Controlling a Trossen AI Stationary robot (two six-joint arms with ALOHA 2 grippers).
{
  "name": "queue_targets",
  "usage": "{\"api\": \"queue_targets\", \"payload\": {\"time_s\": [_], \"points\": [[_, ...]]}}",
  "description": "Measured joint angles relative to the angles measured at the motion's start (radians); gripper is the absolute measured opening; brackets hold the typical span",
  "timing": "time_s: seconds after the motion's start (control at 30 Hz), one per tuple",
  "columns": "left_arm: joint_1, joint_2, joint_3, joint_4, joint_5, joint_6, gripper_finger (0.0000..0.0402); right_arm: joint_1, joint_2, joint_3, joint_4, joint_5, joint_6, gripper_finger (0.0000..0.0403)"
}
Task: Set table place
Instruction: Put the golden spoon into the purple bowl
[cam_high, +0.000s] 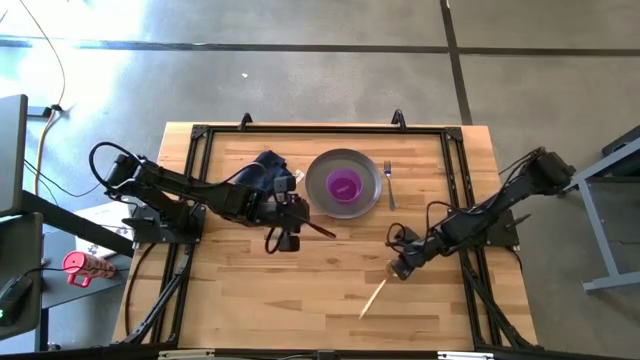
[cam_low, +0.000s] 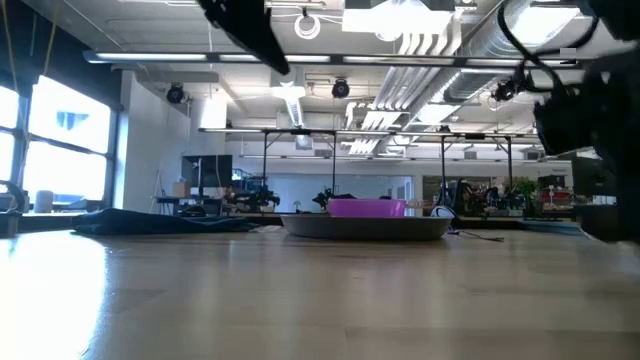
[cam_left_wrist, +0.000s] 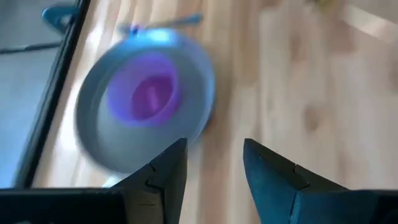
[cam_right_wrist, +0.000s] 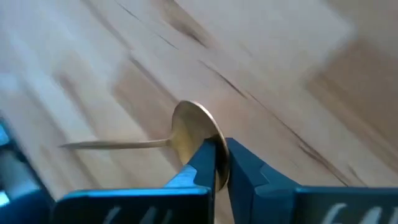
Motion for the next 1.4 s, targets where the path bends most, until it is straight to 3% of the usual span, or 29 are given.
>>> {"api": "queue_targets", "payload": {"time_s": [0.3, 0.57, 0.73, 1.03, 1.4], "points": [[0.000, 0.008, 0.000, 0.353, 0.170, 0.023, 0.0143, -0.142, -0.095, 0.243, -0.276, 0.194, -0.259, 0.0000], [0.057, 0.009, 0.000, 0.277, 0.177, -0.024, 0.0143, -0.252, -0.098, 0.636, -0.591, 0.403, -0.595, 0.0000], [0.111, 0.016, 0.000, 0.302, 0.247, -0.024, 0.0143, -0.286, -0.098, 0.798, -0.632, 0.472, -0.773, 0.0000], [0.214, 0.059, 0.001, 0.329, 0.512, -0.008, 0.0143, -0.336, -0.055, 0.826, -0.688, 0.471, -0.876, 0.0000], [0.269, 0.177, 0.000, 0.404, 0.552, -0.028, 0.0143, -0.368, 0.023, 0.823, -0.638, 0.465, -0.955, 0.0000]]}}
